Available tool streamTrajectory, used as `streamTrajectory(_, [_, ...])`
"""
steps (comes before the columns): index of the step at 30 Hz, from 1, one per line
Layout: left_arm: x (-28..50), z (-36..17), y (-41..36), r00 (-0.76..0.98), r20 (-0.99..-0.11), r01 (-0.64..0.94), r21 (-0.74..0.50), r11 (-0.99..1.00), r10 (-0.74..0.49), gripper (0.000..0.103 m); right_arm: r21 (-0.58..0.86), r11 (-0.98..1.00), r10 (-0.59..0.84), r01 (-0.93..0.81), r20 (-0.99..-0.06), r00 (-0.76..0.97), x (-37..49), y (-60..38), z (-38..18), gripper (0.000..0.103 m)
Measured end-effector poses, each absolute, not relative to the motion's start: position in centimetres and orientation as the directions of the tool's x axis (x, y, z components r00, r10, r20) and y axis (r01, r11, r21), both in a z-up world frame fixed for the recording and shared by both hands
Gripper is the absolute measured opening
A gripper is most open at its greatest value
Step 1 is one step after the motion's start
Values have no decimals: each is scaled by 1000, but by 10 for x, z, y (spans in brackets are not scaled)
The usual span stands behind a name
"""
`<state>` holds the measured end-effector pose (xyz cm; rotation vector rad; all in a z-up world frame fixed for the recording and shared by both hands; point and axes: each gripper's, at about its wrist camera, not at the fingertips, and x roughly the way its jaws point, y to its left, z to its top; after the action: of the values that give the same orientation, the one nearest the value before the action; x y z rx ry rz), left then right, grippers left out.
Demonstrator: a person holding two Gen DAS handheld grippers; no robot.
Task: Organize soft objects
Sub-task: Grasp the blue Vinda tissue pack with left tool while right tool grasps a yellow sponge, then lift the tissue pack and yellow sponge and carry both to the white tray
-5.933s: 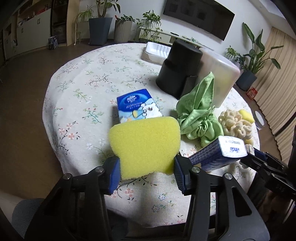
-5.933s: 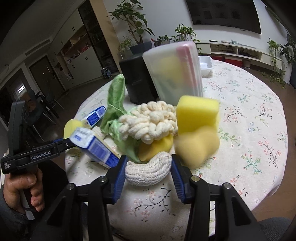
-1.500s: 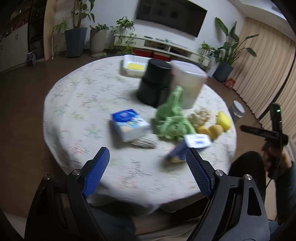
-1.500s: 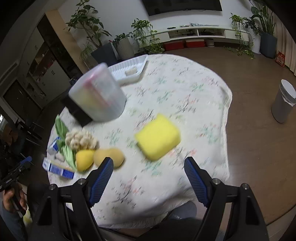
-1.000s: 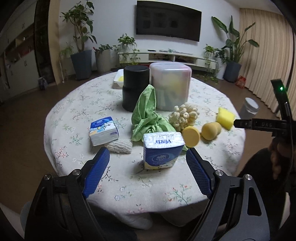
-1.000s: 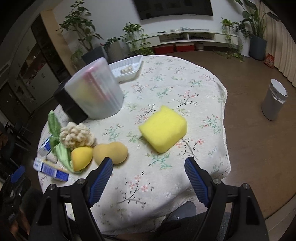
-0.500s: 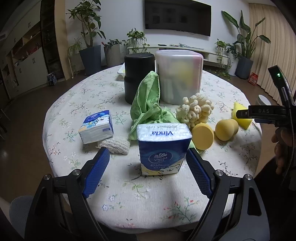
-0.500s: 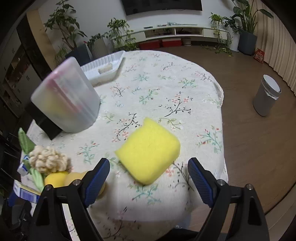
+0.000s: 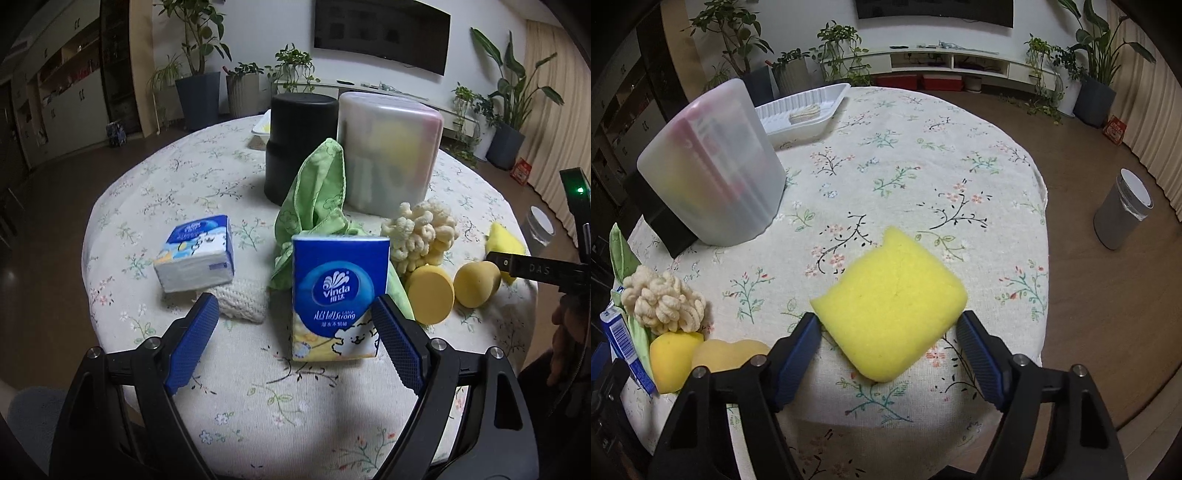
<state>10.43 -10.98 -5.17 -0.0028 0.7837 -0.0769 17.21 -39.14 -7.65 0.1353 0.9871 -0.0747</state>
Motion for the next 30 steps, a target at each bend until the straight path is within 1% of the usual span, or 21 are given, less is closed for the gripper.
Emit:
streamTrajectory(4, [100,-50,-119,715,-694,96,-14,995,-79,85,65,991,-10,117,-837,547,171,-389,-76,76])
streamTrajectory(7, [101,-56,-124,705,-707,95,19,995,-54,92,71,991,-5,117,-837,547,169,-390,-76,77])
streamTrajectory(11, [110,-67,-122,669,-743,66,24,998,-27,92,73,990,-3,117,-836,549,169,-390,-76,77])
streamTrajectory(13, [113,-69,-121,663,-749,59,25,998,-20,92,66,991,-6,112,-837,547,170,-388,-76,80])
streamTrajectory(16, [114,-69,-121,665,-746,57,24,998,-20,92,53,993,-11,102,-839,543,171,-385,-77,83])
streamTrajectory(21, [115,-64,-122,689,-725,67,32,997,-23,90,36,995,-23,97,-840,543,172,-381,-79,85])
streamTrajectory(23, [116,-67,-121,678,-735,78,23,997,-36,77,26,995,-30,95,-840,542,172,-380,-79,85])
streamTrajectory(24, [117,-69,-121,664,-747,82,18,996,-41,75,22,995,-32,94,-840,542,172,-380,-79,85])
streamTrajectory(26, [118,-73,-119,650,-757,89,-1,996,-59,59,24,995,-31,94,-840,542,172,-380,-79,85])
streamTrajectory(27, [118,-74,-119,651,-757,90,5,996,-55,55,24,995,-31,95,-840,541,171,-380,-79,83])
streamTrajectory(28, [118,-75,-119,653,-755,91,6,996,-55,50,16,995,-39,97,-840,541,171,-379,-79,79])
streamTrajectory(29, [117,-76,-118,654,-754,94,0,996,-61,50,4,995,-50,99,-839,541,171,-378,-79,76])
streamTrajectory(30, [118,-75,-117,652,-755,98,-8,995,-71,50,-2,995,-55,96,-835,548,170,-377,-78,68])
